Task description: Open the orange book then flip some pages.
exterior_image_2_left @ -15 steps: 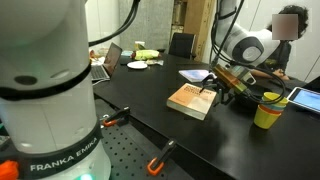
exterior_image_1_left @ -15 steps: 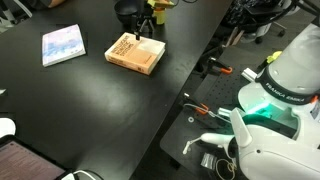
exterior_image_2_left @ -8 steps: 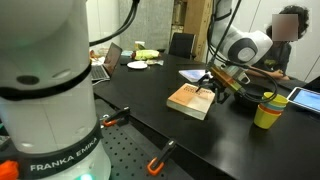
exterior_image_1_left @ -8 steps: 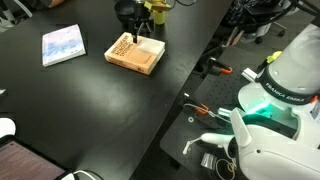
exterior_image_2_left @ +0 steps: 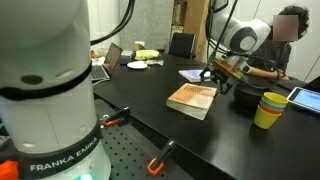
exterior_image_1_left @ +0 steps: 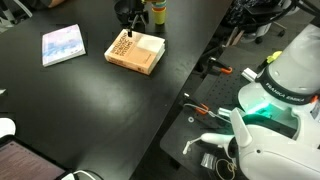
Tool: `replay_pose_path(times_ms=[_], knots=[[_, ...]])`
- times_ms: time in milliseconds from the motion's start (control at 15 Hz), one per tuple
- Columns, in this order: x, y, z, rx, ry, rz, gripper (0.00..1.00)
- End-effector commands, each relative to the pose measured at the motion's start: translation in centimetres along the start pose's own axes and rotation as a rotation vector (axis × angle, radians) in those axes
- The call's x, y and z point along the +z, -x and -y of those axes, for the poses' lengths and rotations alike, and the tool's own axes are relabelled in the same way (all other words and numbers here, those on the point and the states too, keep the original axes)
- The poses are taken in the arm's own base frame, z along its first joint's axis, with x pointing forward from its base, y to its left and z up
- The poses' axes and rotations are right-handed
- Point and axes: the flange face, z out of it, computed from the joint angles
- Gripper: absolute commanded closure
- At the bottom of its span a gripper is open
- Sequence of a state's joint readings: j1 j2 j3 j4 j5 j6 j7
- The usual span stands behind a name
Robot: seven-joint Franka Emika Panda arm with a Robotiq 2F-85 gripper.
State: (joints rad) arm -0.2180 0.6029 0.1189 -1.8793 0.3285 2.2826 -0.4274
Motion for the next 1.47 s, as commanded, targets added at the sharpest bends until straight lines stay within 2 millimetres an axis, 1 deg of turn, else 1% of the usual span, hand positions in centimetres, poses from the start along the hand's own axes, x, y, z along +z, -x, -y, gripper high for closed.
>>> replay_pose_path(times_ms=[0,267,467,600,733,800,867,1000,1067,1200,1400], knots=[[-2.3,-0.3,2.3,0.004,-0.034,0.019,0.0],[-2.0,0.1,2.7,0.035,-0.173,0.054,0.0],[-3.3,0.1,3.7,0.024,-0.24,0.029,0.0],[-4.6,0.0,5.0,0.007,-0.254,0.015,0.0],[-5.7,-0.1,6.9,-0.017,-0.274,0.011,0.0],[-6.0,-0.1,8.2,-0.026,-0.297,0.022,0.0],[-6.1,-0.1,9.3,-0.031,-0.321,0.032,0.0],[-5.8,0.0,12.5,-0.064,-0.368,0.048,0.0],[-5.6,0.2,14.3,-0.09,-0.342,0.041,0.0],[-5.3,0.5,17.2,-0.137,-0.303,0.055,0.0],[-5.3,1.0,21.0,-0.168,-0.233,0.074,0.0]])
